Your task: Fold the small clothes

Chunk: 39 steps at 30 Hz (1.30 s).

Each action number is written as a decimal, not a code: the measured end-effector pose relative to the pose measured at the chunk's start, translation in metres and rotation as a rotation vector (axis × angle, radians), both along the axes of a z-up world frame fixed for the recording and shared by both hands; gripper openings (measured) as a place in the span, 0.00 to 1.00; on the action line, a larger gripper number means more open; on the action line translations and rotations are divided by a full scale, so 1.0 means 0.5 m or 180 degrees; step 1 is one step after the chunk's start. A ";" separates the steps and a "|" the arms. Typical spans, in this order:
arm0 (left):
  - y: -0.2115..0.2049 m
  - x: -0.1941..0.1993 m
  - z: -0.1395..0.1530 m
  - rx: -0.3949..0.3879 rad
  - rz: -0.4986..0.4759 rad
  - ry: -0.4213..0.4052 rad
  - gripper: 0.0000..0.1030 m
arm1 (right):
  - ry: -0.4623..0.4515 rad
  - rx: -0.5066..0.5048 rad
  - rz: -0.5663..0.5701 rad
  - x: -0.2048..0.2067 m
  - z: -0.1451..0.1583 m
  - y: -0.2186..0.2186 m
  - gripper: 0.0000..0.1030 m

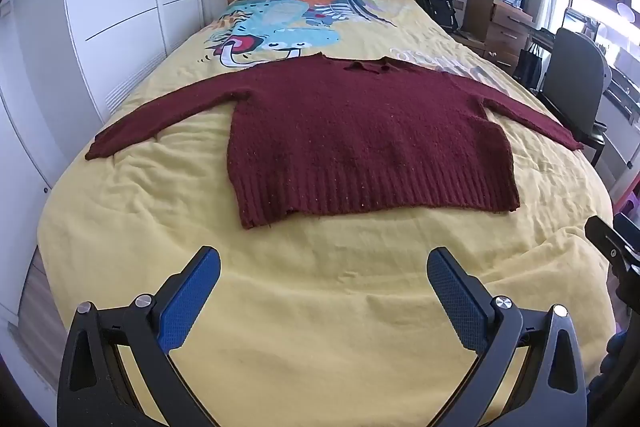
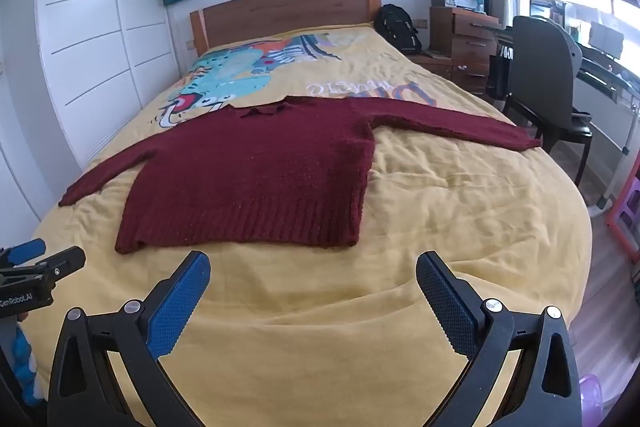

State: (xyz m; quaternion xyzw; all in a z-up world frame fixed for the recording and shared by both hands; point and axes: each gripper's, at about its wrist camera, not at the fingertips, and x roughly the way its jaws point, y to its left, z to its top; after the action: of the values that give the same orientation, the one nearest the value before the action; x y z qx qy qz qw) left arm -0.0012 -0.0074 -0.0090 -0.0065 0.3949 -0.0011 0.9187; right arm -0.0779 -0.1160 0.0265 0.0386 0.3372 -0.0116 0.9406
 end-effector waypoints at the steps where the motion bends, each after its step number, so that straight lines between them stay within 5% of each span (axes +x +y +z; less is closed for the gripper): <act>1: 0.000 0.001 -0.002 -0.0008 -0.0001 0.0005 0.99 | -0.0001 0.0002 0.0000 0.000 -0.001 0.000 1.00; 39: 0.018 0.016 -0.006 -0.0027 0.0036 0.0128 0.99 | 0.0111 -0.0010 0.0007 0.016 -0.028 0.002 1.00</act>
State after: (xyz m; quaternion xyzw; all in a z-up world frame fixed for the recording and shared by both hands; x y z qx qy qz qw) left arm 0.0067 0.0015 -0.0118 -0.0127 0.4133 0.0026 0.9105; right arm -0.0699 -0.1148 0.0125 0.0365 0.3536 -0.0118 0.9346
